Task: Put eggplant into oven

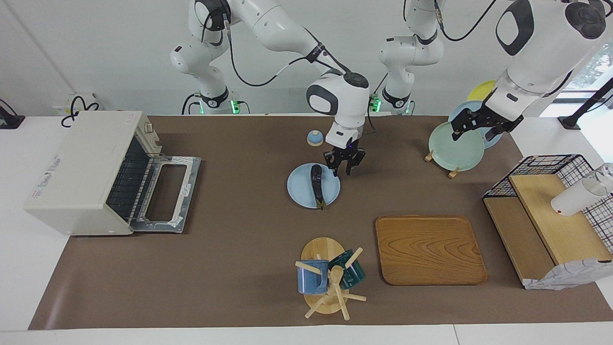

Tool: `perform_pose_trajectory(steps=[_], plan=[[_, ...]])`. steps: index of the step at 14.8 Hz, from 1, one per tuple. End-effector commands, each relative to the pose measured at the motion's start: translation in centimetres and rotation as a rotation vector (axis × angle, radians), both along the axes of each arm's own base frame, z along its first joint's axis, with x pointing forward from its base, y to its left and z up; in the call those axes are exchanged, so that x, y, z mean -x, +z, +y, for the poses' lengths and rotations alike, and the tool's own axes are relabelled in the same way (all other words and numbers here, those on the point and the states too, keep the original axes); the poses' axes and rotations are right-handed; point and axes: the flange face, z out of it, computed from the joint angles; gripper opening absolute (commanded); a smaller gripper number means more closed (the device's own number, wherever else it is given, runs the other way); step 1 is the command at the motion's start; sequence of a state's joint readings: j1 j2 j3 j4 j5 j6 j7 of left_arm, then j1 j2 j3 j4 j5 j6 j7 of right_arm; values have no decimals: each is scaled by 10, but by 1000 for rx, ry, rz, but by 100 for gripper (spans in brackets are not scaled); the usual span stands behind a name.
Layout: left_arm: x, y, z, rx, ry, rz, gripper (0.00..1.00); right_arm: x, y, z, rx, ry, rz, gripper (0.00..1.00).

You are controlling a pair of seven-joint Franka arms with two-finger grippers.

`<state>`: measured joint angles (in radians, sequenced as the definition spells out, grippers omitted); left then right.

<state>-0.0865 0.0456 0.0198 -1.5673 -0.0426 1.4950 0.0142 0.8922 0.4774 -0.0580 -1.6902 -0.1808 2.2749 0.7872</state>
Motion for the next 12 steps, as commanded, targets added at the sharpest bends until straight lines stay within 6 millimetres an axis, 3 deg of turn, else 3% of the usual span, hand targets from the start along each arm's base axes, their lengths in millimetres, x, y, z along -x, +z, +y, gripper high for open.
perform_pose_trajectory(steps=[1,6,9,12], plan=[[13,0,-2,-28,-13,13,100,7,-2,-8,-6,26,-17,44],[23,22,2,-23,-13,-32,100,16,-14,-11,-24,33,-14,42],[28,19,0,-24,-18,-34,100,27,-28,-17,-35,45,-14,39],[27,18,0,-25,-16,-43,100,25,-28,-19,-39,49,-17,34]])
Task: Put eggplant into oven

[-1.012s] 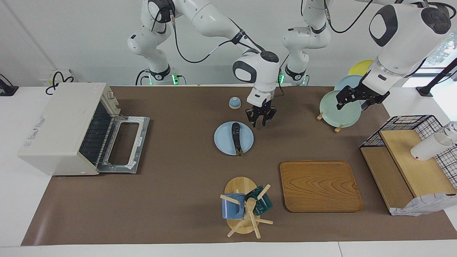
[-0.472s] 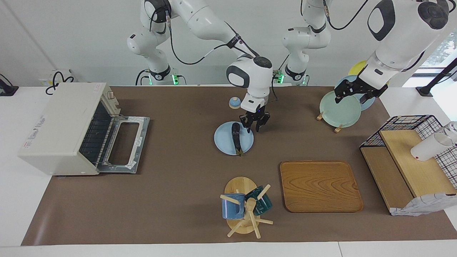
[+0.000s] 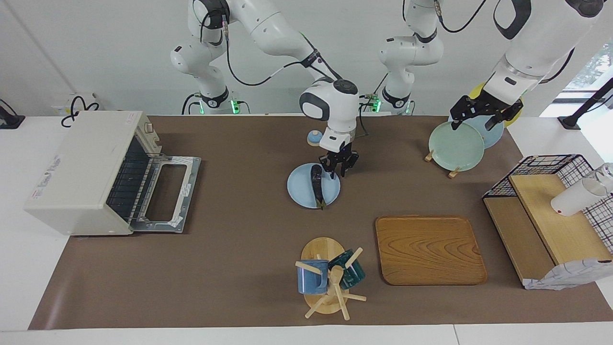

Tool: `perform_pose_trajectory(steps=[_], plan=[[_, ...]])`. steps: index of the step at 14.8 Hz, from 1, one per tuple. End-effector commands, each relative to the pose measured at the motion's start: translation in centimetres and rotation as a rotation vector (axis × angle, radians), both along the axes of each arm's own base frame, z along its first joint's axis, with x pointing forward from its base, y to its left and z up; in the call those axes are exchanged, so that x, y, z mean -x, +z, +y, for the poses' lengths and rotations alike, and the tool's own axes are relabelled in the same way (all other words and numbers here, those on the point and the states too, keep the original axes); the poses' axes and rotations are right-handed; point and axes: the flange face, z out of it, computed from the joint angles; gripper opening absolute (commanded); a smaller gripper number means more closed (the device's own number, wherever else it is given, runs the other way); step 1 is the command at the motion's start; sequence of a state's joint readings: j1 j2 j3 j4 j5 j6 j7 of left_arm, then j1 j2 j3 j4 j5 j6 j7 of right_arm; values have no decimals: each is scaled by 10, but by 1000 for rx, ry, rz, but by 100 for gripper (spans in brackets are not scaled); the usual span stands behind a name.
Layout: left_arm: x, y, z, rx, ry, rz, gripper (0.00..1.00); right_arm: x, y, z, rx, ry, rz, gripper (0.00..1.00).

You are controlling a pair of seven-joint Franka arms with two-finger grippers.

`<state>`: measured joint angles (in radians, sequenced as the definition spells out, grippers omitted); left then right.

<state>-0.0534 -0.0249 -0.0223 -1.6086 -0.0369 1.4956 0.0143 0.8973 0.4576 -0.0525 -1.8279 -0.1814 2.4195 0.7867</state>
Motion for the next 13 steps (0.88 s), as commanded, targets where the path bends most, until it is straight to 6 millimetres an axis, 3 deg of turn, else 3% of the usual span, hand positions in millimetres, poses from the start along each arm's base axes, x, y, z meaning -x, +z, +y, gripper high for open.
perform_pose_trajectory(steps=[1,3,6,13], plan=[[2,-2,1,-20,-7,-37,100,1,8,-10,-11,14,-18,34],[2,-5,-4,-19,-15,-45,100,-2,8,-10,-35,16,-33,32],[2,-5,-8,-19,-22,-44,100,-5,5,-16,-33,9,-31,8],[3,-6,-6,-26,-22,-29,100,4,-9,-21,-34,81,-36,0]])
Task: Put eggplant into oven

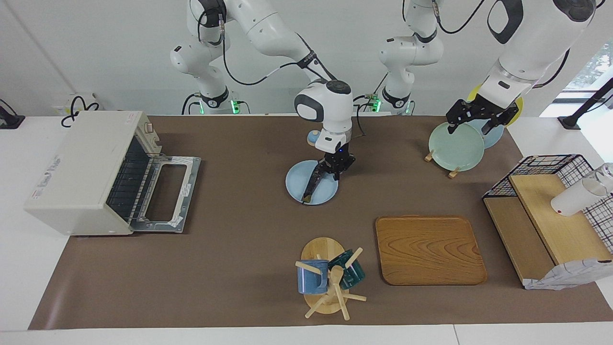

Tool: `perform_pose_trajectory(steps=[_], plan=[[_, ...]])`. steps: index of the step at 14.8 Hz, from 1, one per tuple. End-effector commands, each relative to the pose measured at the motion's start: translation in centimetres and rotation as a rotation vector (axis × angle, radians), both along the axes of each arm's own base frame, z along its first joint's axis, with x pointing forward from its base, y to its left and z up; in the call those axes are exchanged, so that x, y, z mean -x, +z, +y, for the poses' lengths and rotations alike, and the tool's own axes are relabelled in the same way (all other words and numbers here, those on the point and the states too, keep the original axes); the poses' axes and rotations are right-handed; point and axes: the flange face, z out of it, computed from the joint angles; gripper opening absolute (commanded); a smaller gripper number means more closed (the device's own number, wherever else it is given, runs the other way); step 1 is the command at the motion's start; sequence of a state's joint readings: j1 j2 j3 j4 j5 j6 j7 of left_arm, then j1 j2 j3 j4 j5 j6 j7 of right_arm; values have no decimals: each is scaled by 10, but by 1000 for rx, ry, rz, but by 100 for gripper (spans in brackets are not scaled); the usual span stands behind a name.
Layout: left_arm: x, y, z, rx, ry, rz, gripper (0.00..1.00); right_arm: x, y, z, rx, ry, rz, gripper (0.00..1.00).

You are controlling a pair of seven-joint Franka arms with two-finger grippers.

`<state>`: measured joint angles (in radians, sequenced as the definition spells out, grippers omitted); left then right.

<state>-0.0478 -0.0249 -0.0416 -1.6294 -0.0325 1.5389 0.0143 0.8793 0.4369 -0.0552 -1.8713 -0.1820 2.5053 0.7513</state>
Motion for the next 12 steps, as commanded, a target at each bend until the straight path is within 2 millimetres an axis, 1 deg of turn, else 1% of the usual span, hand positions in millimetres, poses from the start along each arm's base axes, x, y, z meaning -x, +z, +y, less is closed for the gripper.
perform_pose_trajectory(steps=[1,3,4,5,6,7,8,9,10,11,12], plan=[[6,-2,1,-22,-9,-2,100,10,-11,-10,26,77,-3,0],[4,-7,-2,-23,-15,13,100,9,-6,-13,86,110,15,0],[4,-7,-2,-23,-15,14,100,5,4,-13,162,143,9,0],[5,-6,-3,-23,-17,14,100,0,17,-14,231,162,-9,0],[6,-3,-3,-22,-17,7,100,-4,26,-19,277,156,-7,0],[8,1,-3,-22,-17,-2,100,-10,43,-29,286,134,-8,0],[8,3,-1,-22,-12,-5,100,-23,59,-49,290,98,-5,0],[10,6,-1,-21,-12,-9,100,-40,74,-78,305,43,10,0],[10,7,1,-21,-6,-12,100,-52,85,-102,318,-3,27,0],[10,7,3,-21,-3,-12,100,-61,91,-124,329,-46,42,0],[10,7,5,-21,2,-14,100,-69,97,-152,342,-94,63,0]])
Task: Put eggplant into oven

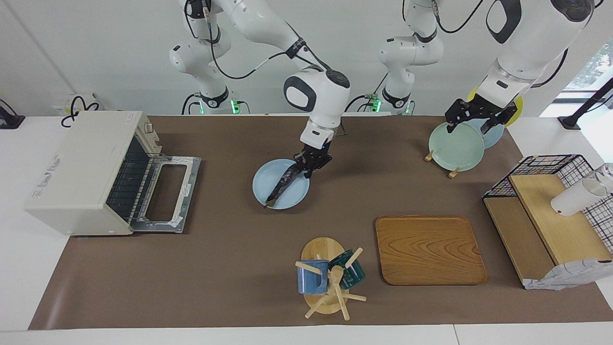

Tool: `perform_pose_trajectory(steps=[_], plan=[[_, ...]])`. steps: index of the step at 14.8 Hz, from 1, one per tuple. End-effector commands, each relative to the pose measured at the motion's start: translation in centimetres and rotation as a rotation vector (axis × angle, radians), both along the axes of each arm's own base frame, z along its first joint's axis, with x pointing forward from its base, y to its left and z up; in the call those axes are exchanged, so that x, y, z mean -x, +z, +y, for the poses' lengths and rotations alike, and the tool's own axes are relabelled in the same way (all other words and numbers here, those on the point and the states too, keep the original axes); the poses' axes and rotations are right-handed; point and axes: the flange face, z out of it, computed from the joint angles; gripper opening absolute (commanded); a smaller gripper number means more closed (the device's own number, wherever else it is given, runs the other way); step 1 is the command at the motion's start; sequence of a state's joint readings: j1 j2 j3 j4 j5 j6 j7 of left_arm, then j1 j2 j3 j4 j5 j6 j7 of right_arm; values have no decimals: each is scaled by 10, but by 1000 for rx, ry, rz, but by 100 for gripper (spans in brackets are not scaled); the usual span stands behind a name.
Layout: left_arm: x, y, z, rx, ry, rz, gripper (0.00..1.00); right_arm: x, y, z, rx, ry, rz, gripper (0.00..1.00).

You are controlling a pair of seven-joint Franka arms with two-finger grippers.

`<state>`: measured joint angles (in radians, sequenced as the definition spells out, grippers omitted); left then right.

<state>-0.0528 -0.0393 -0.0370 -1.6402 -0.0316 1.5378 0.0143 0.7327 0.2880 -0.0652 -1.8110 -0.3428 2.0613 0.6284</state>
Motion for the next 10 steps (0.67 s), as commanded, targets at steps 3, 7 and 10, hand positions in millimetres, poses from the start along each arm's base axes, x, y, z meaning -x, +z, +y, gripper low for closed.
perform_pose_trajectory(steps=[3,7,10], plan=[[5,4,6,-20,4,-11,100,-20,23,-114,50,-128,48,0],[5,4,4,-20,1,-14,100,-33,23,-187,93,-235,127,0],[5,4,4,-20,1,-14,100,-47,23,-247,101,-249,176,0]])
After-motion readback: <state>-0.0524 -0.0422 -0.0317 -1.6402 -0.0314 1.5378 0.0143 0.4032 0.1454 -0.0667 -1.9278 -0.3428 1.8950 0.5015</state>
